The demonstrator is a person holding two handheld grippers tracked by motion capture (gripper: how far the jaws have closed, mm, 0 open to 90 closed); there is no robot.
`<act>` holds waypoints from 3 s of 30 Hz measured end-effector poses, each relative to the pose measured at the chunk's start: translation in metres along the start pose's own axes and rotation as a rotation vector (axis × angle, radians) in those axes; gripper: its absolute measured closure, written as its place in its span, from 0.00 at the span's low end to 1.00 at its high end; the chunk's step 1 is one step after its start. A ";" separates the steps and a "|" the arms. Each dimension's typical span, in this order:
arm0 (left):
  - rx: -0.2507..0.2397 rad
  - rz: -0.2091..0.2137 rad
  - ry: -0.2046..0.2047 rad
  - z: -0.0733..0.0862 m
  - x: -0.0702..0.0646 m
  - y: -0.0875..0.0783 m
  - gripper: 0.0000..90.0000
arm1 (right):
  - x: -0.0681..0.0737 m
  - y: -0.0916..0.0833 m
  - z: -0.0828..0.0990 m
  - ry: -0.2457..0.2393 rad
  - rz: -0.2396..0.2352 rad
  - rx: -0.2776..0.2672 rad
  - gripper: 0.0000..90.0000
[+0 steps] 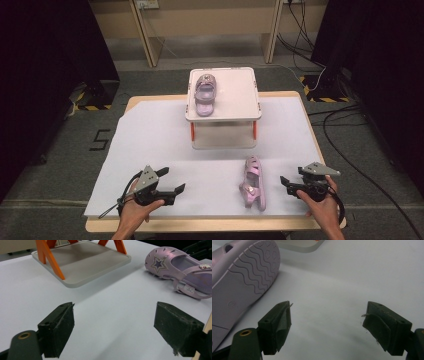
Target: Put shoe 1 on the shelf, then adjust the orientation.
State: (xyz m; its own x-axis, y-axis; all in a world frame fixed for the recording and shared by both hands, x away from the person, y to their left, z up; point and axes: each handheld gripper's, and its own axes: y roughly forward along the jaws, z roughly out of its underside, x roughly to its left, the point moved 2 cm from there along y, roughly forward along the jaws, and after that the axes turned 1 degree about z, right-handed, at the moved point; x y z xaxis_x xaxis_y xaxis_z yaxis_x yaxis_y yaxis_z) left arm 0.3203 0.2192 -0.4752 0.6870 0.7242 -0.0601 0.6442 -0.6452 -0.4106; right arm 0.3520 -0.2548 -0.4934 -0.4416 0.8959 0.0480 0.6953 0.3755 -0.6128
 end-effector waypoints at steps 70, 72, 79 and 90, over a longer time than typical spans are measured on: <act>0.177 -0.002 0.079 0.034 -0.015 0.010 0.18 | 0.072 -0.002 -0.026 -0.160 -0.133 -0.015 0.64; 0.177 -0.001 0.080 0.034 -0.015 0.010 0.18 | 0.070 -0.001 -0.025 -0.136 -0.142 -0.011 0.65; 0.179 0.000 0.080 0.034 -0.015 0.009 0.18 | 0.058 0.000 -0.021 -0.097 -0.128 0.013 0.64; 0.183 0.003 0.087 0.034 -0.016 0.009 0.18 | 0.032 0.003 -0.013 -0.022 -0.103 0.039 0.57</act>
State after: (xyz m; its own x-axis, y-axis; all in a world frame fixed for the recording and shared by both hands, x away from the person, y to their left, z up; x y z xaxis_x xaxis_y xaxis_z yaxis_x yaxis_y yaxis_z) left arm 0.3038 0.2103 -0.5084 0.7203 0.6935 0.0138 0.5758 -0.5867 -0.5695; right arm 0.3473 -0.2222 -0.4829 -0.5220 0.8477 0.0949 0.6234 0.4550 -0.6359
